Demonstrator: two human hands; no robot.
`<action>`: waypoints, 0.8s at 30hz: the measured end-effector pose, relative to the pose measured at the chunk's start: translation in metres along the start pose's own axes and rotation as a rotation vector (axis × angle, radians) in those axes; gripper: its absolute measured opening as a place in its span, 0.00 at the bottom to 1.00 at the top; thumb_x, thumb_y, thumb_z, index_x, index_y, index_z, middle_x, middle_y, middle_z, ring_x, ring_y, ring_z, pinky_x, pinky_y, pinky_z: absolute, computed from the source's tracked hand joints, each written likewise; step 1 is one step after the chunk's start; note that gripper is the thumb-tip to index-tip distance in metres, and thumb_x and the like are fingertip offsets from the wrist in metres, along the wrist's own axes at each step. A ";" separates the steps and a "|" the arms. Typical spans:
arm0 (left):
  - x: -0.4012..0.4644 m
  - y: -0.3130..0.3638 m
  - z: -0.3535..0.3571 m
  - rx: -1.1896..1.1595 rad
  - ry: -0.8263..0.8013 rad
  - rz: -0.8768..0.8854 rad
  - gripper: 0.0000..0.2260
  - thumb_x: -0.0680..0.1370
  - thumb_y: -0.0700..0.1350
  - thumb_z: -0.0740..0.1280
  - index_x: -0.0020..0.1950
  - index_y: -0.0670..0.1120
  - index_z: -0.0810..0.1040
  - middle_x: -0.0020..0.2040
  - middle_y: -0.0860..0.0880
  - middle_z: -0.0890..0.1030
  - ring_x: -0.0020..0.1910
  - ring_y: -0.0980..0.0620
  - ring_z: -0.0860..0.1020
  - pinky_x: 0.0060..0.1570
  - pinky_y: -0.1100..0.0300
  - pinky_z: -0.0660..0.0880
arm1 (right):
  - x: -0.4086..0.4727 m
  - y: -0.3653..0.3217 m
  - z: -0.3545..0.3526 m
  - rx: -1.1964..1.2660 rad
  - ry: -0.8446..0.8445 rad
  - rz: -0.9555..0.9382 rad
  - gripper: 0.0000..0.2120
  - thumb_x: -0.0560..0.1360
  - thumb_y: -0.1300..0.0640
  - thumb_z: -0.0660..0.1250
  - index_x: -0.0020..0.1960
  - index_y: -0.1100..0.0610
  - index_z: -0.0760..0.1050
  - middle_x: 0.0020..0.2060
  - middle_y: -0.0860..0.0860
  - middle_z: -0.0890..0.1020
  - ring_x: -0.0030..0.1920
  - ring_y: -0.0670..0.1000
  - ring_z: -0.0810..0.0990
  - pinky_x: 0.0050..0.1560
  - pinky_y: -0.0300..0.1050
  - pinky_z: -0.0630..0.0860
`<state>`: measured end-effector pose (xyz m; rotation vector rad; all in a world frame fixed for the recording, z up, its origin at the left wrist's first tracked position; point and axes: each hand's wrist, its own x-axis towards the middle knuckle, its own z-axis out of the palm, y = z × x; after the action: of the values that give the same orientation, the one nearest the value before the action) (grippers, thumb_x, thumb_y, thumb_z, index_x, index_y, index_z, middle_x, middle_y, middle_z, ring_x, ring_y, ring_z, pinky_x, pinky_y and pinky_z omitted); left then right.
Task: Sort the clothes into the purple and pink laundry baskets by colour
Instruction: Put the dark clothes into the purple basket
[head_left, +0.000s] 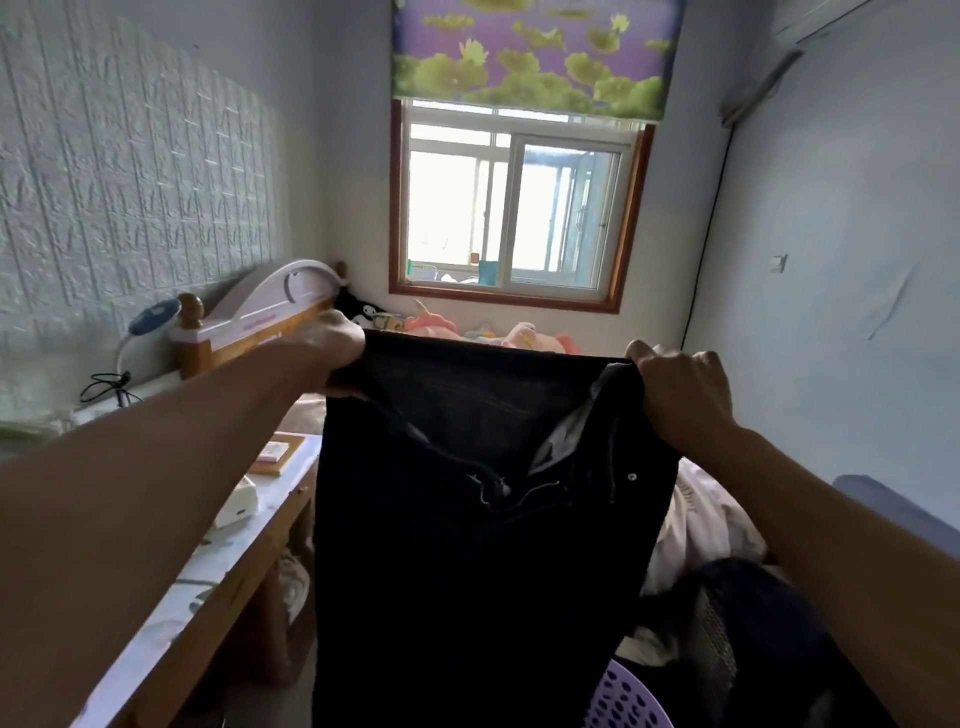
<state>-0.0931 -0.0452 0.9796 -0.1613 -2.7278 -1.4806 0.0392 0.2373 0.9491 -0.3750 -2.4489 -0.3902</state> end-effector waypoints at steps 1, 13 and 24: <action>-0.001 0.006 0.000 -0.203 -0.027 -0.059 0.10 0.79 0.32 0.55 0.41 0.39 0.71 0.35 0.42 0.73 0.30 0.47 0.76 0.16 0.60 0.73 | -0.003 0.001 0.000 0.008 -0.026 -0.004 0.09 0.80 0.56 0.57 0.57 0.59 0.69 0.48 0.57 0.80 0.50 0.59 0.81 0.54 0.51 0.70; -0.003 -0.009 0.030 0.088 0.119 0.120 0.11 0.73 0.35 0.68 0.56 0.38 0.78 0.52 0.40 0.80 0.54 0.41 0.78 0.60 0.52 0.75 | 0.001 0.004 0.021 0.517 -0.255 0.257 0.14 0.74 0.49 0.66 0.34 0.55 0.71 0.39 0.57 0.80 0.46 0.61 0.79 0.49 0.51 0.75; -0.022 -0.010 0.032 0.851 0.310 0.375 0.16 0.77 0.55 0.66 0.61 0.49 0.78 0.56 0.46 0.79 0.57 0.44 0.77 0.45 0.57 0.65 | 0.011 -0.032 0.009 0.684 -0.435 0.519 0.14 0.74 0.47 0.66 0.39 0.58 0.74 0.35 0.53 0.77 0.40 0.55 0.77 0.38 0.42 0.68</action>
<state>-0.0720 -0.0249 0.9520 -0.3426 -2.6023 -0.1797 0.0142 0.2133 0.9432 -0.8150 -2.5659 0.8021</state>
